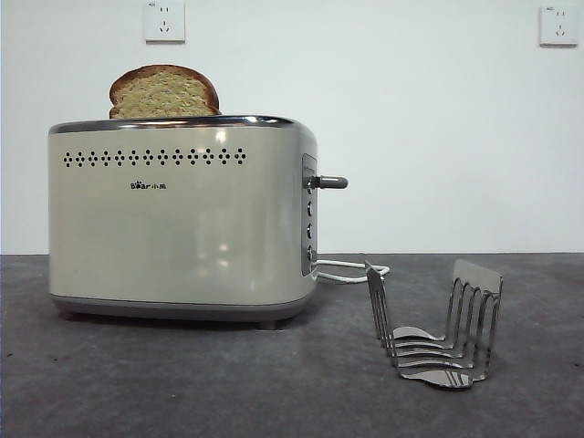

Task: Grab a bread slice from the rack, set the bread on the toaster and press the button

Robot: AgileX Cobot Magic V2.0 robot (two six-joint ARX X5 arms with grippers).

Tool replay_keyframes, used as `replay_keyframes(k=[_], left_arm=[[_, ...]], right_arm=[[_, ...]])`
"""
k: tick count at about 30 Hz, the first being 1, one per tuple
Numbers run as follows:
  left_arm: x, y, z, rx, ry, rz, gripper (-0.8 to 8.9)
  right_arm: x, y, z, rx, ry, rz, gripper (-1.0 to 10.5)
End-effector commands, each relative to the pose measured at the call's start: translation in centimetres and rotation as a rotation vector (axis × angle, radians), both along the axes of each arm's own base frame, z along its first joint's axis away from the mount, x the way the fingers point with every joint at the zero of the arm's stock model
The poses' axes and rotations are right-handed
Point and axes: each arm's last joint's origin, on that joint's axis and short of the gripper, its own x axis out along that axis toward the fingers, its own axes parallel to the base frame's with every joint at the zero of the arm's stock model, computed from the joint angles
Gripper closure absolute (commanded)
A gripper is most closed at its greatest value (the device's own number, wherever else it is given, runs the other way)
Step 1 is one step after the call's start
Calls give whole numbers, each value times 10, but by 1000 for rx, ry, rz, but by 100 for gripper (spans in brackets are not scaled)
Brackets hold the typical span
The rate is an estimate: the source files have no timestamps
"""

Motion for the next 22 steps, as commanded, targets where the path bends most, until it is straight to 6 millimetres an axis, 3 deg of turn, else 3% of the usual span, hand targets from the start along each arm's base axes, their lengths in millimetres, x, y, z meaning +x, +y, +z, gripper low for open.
replay_keyframes(k=[1,4,10,14,18,22], left_arm=[[1,0,-4,-6,14,1,817],[1,0,-4,-6,23,1,817],[2,0,-6,-5,48,1,817],[3,0,-8,-4,66,2,817],[3,0,-9,-4,82,1,817],[4,0,-11,-3,100,2,817]], right_arm=[[-22,-9,1,-72,-145,37,946],[-49,-22,-26,19,-334,14,946],[-89,-41,-136,102,-580,-32,946],[-100,-44,-201,146,-693,2,946],[-99,-44,-241,182,-748,31,946],[-96,-44,-263,182,-737,33,946]])
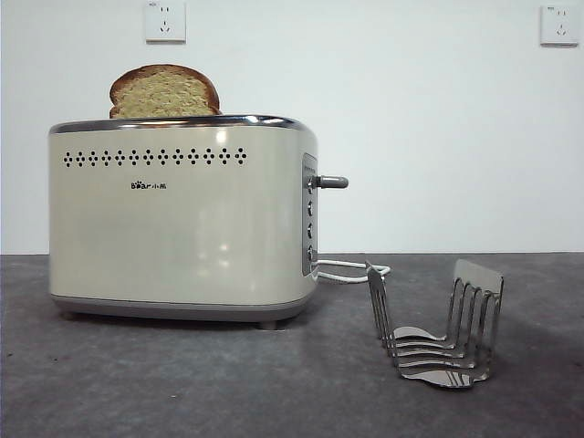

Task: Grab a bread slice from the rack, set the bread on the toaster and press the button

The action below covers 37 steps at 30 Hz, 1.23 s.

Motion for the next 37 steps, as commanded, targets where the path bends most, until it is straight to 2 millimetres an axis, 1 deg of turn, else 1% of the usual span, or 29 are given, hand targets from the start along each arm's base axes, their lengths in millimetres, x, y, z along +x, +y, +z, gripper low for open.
replay_keyframes(k=[1,5,8,11,15,37], left_arm=[[0,0,-4,-5,14,4,817],[1,0,-5,-5,29,5,817],[1,0,-6,-5,39,5,817],[2,0,-6,-4,41,5,817],[2,0,-6,-4,43,5,817],[2,0,-6,-4,43,5,817]], right_arm=[[3,0,-15,10,16,2,946],[6,2,-33,13,81,57,946],[6,4,-40,15,117,118,946],[6,5,-40,-15,122,161,946],[6,5,-41,-39,124,161,946],[6,5,-40,-39,121,159,946]])
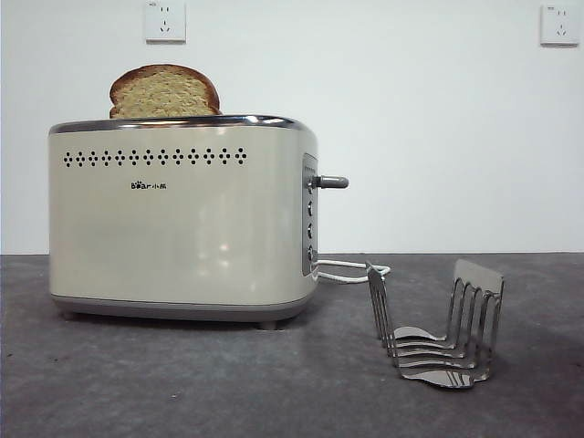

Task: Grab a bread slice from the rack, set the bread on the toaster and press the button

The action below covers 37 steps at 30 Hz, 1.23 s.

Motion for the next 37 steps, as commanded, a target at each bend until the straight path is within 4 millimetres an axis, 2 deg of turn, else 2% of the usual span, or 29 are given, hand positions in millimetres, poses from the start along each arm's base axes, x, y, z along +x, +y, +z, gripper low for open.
replay_keyframes(k=[1,37], left_arm=[[0,0,-3,-6,2,5,817],[0,0,-3,-6,2,5,817]], right_arm=[[0,0,-3,-5,2,0,946],[0,0,-3,-40,3,-1,946]])
